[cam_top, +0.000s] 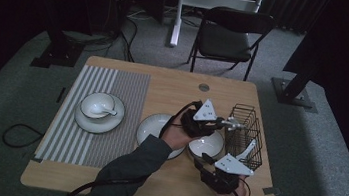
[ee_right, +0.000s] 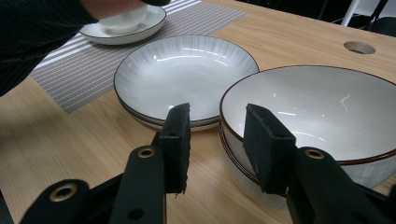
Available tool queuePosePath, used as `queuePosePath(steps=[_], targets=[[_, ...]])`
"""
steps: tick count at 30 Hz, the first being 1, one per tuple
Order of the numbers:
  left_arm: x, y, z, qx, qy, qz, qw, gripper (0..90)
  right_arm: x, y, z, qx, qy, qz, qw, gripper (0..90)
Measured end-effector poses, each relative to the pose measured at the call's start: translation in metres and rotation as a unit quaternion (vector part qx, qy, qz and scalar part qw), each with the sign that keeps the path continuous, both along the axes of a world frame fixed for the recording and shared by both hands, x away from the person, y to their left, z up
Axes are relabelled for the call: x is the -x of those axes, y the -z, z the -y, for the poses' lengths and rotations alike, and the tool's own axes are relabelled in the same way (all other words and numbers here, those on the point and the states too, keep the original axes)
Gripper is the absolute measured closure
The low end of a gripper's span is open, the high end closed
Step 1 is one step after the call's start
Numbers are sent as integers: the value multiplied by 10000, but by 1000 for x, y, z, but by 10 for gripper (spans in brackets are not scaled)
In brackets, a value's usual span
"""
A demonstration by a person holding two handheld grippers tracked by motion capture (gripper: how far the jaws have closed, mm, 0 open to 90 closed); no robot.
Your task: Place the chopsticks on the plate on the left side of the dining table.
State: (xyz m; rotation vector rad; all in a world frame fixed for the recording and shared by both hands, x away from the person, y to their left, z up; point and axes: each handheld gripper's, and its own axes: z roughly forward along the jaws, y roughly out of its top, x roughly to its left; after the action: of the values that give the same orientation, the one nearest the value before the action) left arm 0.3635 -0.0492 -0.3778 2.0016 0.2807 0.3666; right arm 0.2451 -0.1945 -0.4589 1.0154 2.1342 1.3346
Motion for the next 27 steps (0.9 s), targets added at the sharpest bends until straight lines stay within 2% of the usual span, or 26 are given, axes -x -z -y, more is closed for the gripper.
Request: queuePosePath(steps=[9,15,25,27], targets=[[-2,2,8,-54,17,-6,10000,802,0,0,1,-23,15,-5,10000,609],[-4,4,10,-16,22,-34,10000,798,0,0,1,-26,21,-5,10000,609],[-9,15,13,-28,-31,-164,9999,802,0,0,1,-22,19,-5,10000,609],[-10,16,13,47,-29,-209,9998,814,0,0,2,-29,25,-2,10000,609]])
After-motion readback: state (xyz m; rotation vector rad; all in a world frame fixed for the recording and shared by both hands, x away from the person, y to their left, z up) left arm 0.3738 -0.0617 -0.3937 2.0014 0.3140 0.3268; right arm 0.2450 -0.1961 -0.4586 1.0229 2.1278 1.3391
